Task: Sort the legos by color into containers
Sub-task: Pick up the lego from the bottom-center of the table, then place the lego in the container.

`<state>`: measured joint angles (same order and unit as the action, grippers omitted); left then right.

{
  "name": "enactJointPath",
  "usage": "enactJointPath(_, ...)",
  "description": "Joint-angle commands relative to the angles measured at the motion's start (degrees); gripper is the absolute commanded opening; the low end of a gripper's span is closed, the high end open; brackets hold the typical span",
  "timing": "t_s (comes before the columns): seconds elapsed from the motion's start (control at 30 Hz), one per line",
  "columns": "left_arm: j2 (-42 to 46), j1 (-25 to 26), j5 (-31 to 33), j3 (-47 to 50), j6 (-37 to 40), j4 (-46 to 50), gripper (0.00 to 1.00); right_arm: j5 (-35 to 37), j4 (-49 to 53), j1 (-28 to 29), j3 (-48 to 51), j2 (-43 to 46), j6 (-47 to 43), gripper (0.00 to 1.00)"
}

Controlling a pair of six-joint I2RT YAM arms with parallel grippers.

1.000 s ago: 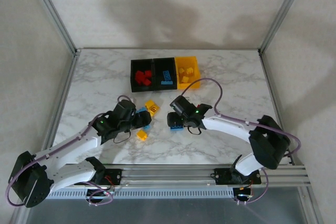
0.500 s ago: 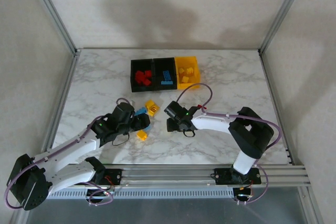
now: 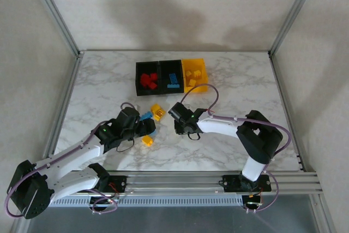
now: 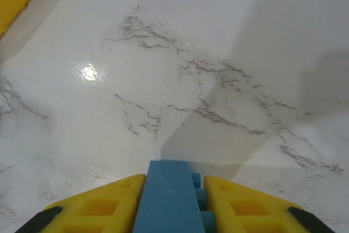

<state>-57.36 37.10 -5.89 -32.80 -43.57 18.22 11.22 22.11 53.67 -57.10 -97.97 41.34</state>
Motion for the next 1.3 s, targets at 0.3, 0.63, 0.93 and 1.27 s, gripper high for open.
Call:
enactJointPath(0.3,0.4,0.3,3.5,-0.9,-1.5,-2.5,0.71,5.8,3.4,-1.7,-10.2,3.0,-4.8,0.24)
enactJointPath(0.63,-1.4,0.3,3.7,-4.4,-1.0,-3.8,0.71,3.7,1.1,-10.5,-31.0,-9.0,-12.7,0.24)
enactJointPath(0.93,-0.9,0.0,4.0,-4.2,-1.5,-3.3,0.71,-1.5,3.5,-16.5,-52.6,-27.3,-12.9,0.26)
enactJointPath(1.27,-1.4,-0.7,3.3,-3.2,-1.4,-4.2,0.71,-6.1,4.0,-18.7,-65.2,-39.1,-10.1,0.28)
